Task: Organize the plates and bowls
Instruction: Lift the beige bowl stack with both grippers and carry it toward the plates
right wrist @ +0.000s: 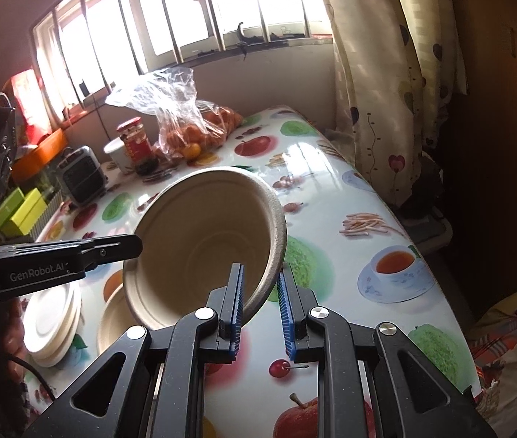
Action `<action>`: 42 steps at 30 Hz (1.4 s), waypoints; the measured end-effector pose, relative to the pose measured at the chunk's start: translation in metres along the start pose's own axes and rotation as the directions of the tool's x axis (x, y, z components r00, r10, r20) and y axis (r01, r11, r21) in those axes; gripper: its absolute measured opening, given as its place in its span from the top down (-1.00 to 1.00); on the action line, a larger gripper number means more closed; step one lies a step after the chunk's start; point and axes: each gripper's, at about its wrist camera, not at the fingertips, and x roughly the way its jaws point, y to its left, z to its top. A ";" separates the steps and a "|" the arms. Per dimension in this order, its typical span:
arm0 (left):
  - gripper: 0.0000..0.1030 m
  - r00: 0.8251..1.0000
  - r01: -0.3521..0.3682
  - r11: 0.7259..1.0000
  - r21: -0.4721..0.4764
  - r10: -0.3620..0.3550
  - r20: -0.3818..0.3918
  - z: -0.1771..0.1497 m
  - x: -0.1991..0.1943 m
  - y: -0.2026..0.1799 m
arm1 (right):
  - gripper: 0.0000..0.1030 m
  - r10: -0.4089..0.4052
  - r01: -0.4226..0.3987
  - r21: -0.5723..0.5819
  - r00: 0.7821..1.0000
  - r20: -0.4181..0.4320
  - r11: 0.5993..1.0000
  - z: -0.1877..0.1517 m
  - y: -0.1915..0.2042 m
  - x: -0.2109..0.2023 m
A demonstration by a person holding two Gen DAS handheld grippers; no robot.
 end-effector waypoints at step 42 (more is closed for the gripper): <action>0.80 0.999 -0.026 0.992 -0.120 0.021 -0.043 -0.063 -0.015 0.054 | 0.65 0.060 -0.065 -0.052 0.994 -0.088 0.997 -0.043 0.053 0.010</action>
